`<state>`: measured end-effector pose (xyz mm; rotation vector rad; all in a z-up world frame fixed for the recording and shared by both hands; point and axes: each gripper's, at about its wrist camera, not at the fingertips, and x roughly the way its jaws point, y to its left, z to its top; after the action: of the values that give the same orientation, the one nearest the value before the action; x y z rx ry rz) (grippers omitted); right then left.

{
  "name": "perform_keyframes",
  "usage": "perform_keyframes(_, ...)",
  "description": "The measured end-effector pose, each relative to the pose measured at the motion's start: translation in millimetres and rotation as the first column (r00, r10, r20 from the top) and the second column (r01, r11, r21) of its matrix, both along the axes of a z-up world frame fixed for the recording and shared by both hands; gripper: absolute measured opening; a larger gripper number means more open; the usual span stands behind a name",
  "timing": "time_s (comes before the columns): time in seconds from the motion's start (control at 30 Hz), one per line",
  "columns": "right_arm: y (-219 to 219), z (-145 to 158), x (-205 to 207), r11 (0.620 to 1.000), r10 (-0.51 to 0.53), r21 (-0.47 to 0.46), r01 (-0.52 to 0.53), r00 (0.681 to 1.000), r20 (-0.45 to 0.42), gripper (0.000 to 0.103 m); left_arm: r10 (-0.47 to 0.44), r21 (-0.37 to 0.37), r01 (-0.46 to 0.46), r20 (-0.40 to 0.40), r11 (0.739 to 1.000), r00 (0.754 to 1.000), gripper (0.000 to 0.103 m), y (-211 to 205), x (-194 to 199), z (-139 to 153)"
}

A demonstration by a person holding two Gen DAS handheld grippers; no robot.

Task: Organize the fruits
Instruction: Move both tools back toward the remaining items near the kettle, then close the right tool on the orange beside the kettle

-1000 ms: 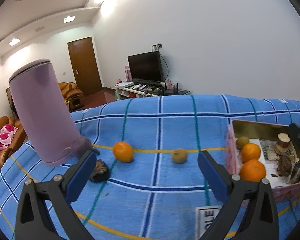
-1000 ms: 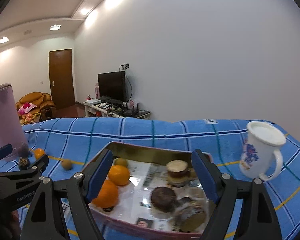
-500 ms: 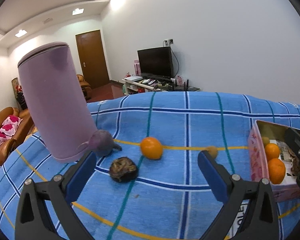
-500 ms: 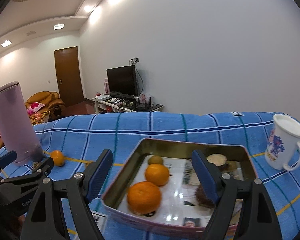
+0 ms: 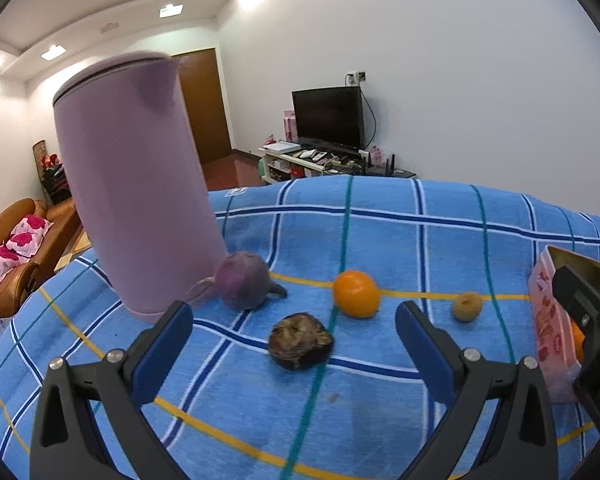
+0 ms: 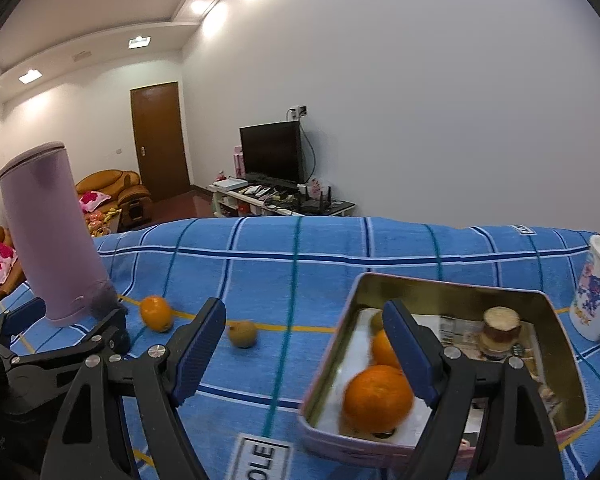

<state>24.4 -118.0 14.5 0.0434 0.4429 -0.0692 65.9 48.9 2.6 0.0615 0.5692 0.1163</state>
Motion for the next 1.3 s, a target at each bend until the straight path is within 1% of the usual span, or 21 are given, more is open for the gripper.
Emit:
perform_keyframes(0.1,9,-2,4,1.0,0.014,-0.005,-0.014,1.0,-0.009,0.082,0.017,-0.019,-0.018,-0.018,1.0,1.0,0.103,18,4,-2)
perform_keyframes(0.2,17,-3,12,0.999,0.028,-0.018,-0.028,0.999,-0.032,0.082,0.026,-0.069,-0.029,-0.045,0.997,0.999,0.103,39,8,-5)
perform_keyframes(0.27,21,-5,17,0.999,0.033,-0.029,-0.035,0.998,-0.057,0.082,0.054,-0.088,-0.06,-0.067,0.994,0.996,0.103,56,12,-7)
perform_keyframes(0.3,23,-7,20,0.999,0.036,-0.031,-0.038,0.997,-0.075,0.082,0.084,-0.094,-0.091,-0.079,0.991,0.993,0.103,67,15,-8)
perform_keyframes(0.37,24,-10,27,0.999,0.043,-0.024,-0.046,0.993,-0.107,0.082,0.123,-0.108,-0.133,-0.092,0.985,0.988,0.103,83,17,-9)
perform_keyframes(0.43,26,-13,35,0.998,0.061,0.001,-0.061,0.989,-0.137,0.082,0.139,-0.126,-0.151,-0.098,0.98,0.985,0.103,94,18,-8)
perform_keyframes(0.5,29,-16,42,0.996,0.093,0.032,-0.089,0.983,-0.161,0.082,0.15,-0.128,-0.163,-0.1,0.978,0.984,0.103,101,17,-7)
perform_keyframes(0.57,37,-21,51,0.989,0.143,0.065,-0.133,0.972,-0.188,0.082,0.158,-0.126,-0.171,-0.104,0.977,0.982,0.103,105,17,-7)
perform_keyframes(0.67,53,-25,62,0.977,0.208,0.082,-0.194,0.953,-0.219,0.082,0.171,-0.117,-0.185,-0.119,0.976,0.978,0.103,108,19,-8)
perform_keyframes(0.8,87,-32,80,0.957,0.291,0.067,-0.284,0.918,-0.268,0.081,0.188,-0.093,-0.2,-0.124,0.975,0.974,0.103,109,19,-8)
perform_keyframes(0.9,106,-35,95,0.95,0.307,0.041,-0.309,0.904,-0.296,0.079,0.189,-0.098,-0.202,-0.129,0.974,0.973,0.103,112,18,-7)
perform_keyframes(0.93,110,-37,100,0.95,0.306,0.037,-0.31,0.901,-0.308,0.077,0.191,-0.1,-0.205,-0.131,0.974,0.973,0.103,113,18,-8)
perform_keyframes(0.97,114,-39,107,0.95,0.305,0.037,-0.311,0.895,-0.326,0.072,0.191,-0.101,-0.205,-0.133,0.973,0.973,0.103,113,19,-8)
perform_keyframes(1.1,122,-48,129,0.947,0.315,0.073,-0.311,0.869,-0.382,0.058,0.177,-0.102,-0.192,-0.134,0.976,0.975,0.103,112,21,-8)
perform_keyframes(1.13,124,-51,133,0.947,0.316,0.077,-0.312,0.86,-0.401,0.052,0.172,-0.098,-0.185,-0.132,0.978,0.976,0.103,110,22,-7)
perform_keyframes(1.17,125,-54,135,0.947,0.313,0.077,-0.31,0.853,-0.418,0.05,0.169,-0.096,-0.182,-0.13,0.979,0.977,0.103,109,21,-6)
perform_keyframes(1.23,131,-56,133,0.946,0.311,0.051,-0.32,0.85,-0.426,0.044,0.154,-0.099,-0.166,-0.124,0.981,0.98,0.103,107,21,-5)
perform_keyframes(1.27,133,-57,132,0.945,0.31,0.038,-0.325,0.849,-0.428,0.039,0.145,-0.103,-0.158,-0.12,0.982,0.982,0.103,106,20,-5)
perform_keyframes(1.3,134,-57,130,0.943,0.313,0.029,-0.333,0.848,-0.428,0.039,0.139,-0.107,-0.152,-0.118,0.983,0.983,0.103,106,20,-4)
